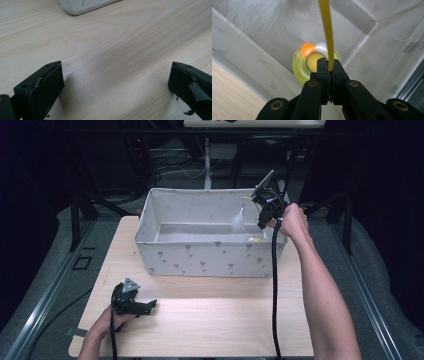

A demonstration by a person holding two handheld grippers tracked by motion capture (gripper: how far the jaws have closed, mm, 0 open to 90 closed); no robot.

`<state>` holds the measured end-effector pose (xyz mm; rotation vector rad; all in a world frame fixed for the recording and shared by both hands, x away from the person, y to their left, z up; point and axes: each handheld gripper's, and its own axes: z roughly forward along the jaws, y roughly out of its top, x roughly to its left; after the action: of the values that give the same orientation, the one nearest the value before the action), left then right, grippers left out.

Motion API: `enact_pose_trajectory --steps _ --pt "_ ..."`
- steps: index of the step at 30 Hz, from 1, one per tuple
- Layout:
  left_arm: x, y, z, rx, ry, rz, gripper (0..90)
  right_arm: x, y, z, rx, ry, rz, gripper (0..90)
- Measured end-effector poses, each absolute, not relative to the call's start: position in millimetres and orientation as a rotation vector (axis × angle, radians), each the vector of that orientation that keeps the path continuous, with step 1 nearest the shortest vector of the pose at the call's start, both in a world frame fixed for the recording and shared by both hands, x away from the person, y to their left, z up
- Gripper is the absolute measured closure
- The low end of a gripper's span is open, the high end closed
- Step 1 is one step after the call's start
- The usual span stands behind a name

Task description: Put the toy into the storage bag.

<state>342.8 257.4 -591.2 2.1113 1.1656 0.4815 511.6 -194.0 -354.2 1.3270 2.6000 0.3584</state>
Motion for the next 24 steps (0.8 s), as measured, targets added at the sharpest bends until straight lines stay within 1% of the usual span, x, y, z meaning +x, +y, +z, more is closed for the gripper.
enact_pose_trajectory --steps 8,15,24 --pt "343 257 -591 2.111 1.165 0.482 0.2 506 -202 -367 1.36 2.624 0.334 87.9" --pt "343 257 -591 2.111 1.164 0.482 0.2 505 -219 -384 1.445 2.626 0.317 87.9" --pt "343 257 -591 2.111 1.165 0.481 0.2 504 -231 -392 1.487 2.653 0.28 87.7"
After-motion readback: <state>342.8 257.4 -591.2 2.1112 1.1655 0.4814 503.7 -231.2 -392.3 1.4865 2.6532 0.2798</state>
